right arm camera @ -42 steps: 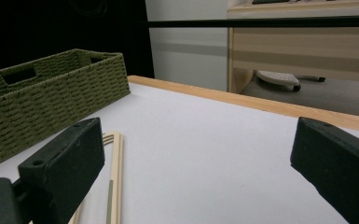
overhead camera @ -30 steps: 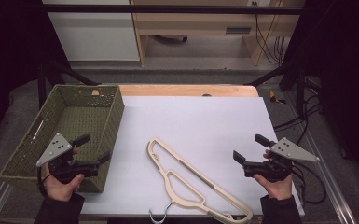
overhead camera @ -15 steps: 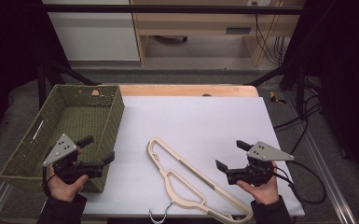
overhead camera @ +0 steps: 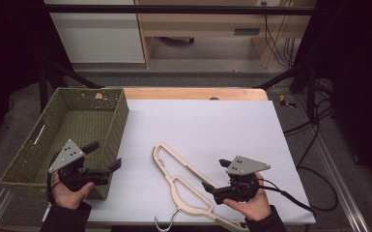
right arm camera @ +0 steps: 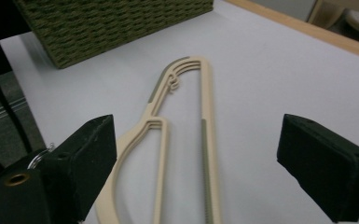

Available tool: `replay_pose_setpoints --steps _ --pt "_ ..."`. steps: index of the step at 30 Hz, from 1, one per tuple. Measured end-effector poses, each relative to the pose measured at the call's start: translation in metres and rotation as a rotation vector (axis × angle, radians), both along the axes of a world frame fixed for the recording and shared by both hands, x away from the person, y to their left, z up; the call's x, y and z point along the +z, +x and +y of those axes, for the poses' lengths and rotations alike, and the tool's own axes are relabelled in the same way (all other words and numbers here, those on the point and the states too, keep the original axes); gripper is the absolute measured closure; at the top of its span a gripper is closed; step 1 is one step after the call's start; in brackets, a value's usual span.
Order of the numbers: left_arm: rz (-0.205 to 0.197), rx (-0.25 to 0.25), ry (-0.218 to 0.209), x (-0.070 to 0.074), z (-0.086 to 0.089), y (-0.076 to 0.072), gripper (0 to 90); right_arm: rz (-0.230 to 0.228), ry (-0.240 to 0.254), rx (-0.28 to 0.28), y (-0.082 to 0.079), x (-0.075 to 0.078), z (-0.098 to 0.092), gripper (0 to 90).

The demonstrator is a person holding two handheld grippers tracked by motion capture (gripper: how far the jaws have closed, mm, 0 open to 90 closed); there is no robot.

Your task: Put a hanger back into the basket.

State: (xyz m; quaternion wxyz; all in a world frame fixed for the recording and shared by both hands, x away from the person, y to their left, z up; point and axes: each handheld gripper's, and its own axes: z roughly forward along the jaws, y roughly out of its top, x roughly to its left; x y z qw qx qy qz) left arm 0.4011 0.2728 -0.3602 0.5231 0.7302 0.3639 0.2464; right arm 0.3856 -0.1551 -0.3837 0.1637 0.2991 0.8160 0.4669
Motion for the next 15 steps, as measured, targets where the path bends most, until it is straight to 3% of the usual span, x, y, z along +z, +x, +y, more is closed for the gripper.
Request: replay_pose_setpoints --steps 3,6,11,15 --pt "-0.001 -0.002 0.002 0.000 -0.001 -0.001 3.8 0.024 -0.011 0.021 -0.001 -0.004 0.006 15.4" --pt "-0.004 -0.005 0.006 0.001 -0.002 -0.002 3.8 0.051 -0.059 0.063 -0.006 -0.011 0.019 19.7" --pt "-0.002 -0.009 0.006 0.000 -0.003 -0.002 3.8 0.089 -0.068 0.116 -0.010 -0.019 0.031 25.4" --pt "-0.001 -0.018 0.010 0.000 -0.007 -0.002 3.8 0.137 -0.110 0.151 -0.012 -0.034 0.043 31.2"
